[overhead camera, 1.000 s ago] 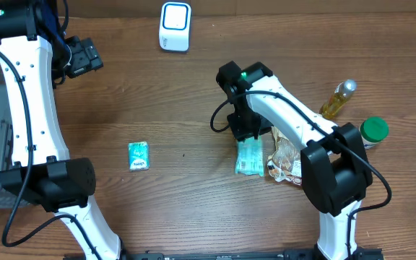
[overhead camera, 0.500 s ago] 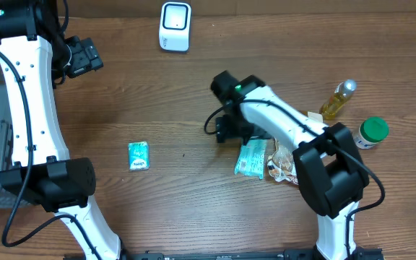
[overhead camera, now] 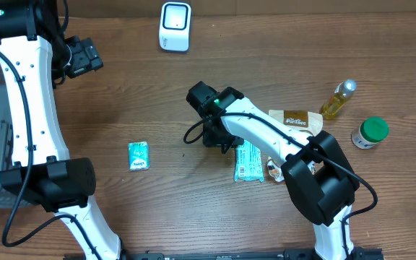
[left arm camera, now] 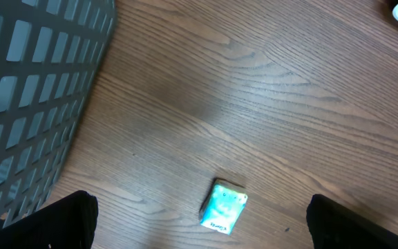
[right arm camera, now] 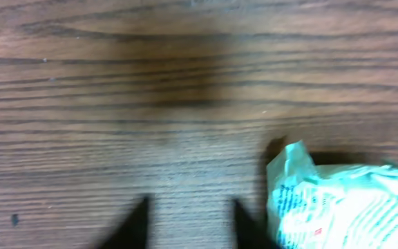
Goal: Scan the item barcode
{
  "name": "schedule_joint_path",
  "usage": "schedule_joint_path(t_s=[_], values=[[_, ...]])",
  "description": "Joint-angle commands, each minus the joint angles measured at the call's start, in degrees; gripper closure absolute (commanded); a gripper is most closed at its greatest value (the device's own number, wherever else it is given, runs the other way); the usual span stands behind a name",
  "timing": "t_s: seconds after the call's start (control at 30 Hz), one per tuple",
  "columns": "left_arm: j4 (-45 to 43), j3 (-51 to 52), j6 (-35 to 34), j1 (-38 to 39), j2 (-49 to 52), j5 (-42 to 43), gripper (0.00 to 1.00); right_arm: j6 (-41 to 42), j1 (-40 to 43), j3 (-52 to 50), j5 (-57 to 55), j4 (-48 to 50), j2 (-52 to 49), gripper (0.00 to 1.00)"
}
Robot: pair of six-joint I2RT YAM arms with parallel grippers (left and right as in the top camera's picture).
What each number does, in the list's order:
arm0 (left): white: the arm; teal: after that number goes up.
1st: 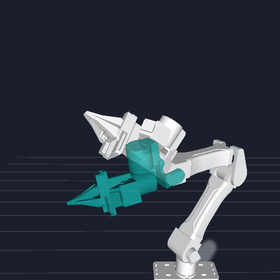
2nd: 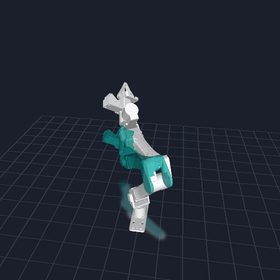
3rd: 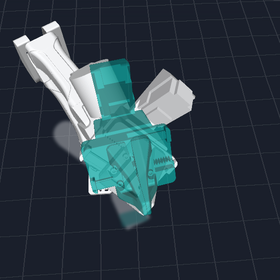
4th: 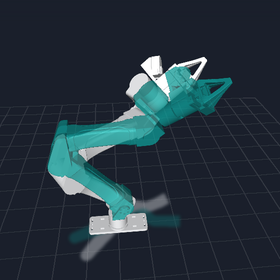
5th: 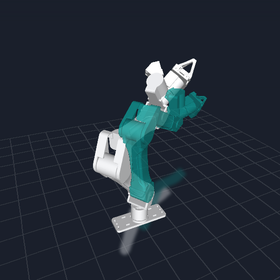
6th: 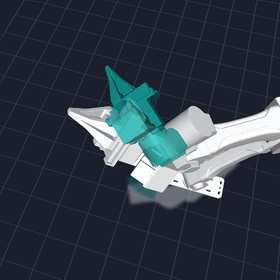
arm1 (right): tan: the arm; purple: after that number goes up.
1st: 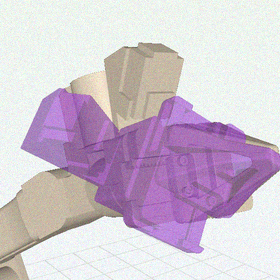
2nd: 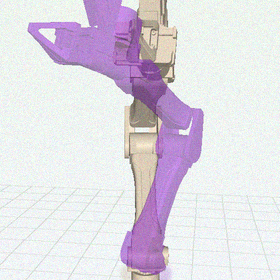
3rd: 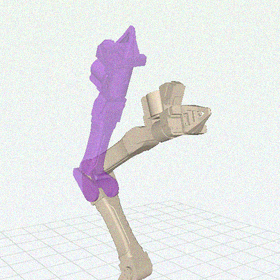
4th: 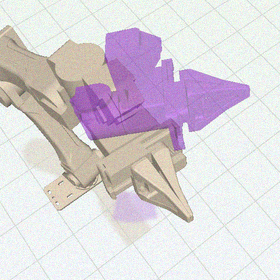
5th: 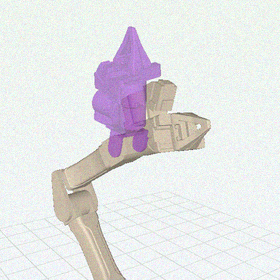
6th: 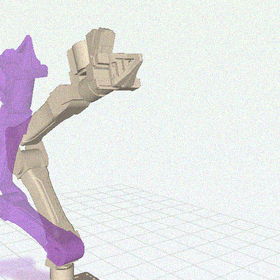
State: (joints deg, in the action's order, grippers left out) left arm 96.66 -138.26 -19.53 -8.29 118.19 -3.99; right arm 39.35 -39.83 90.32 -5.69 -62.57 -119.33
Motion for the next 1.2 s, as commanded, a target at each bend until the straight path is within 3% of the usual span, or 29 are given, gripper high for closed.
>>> schedule_joint_path(t_s=[0.0,0.27,0.63,0.8,1.1,1.17], values=[[0.1,0.2,0.2,0.1,-1.3,0.5,0.0,1.4,-0.1,-1.0,3.2,0.2,0.4,0.91],[0.1,0.2,0.2,0.1,-1.3,0.5,0.01,3.1,1.6,-8.9,-1.4,0.9,0.4,0.85],[0.1,0.2,0.2,0.1,-1.3,0.5,0.0,0.3,13.1,-9.7,-1.3,-6.1,0.4,0.77],[0.1,0.2,0.2,0.1,-1.3,0.5,0.0,-6.8,13.8,-9.7,9.8,-2.3,0.4,0.74],[0.1,0.2,0.2,0.1,-1.3,0.5,0.0,-6.8,7.4,-9.7,27.2,12.0,0.4,0.73],[0.1,0.2,0.2,0.1,-1.3,0.4,0.0,-6.6,5.3,-9.7,27.2,14.6,0.4,0.66]])
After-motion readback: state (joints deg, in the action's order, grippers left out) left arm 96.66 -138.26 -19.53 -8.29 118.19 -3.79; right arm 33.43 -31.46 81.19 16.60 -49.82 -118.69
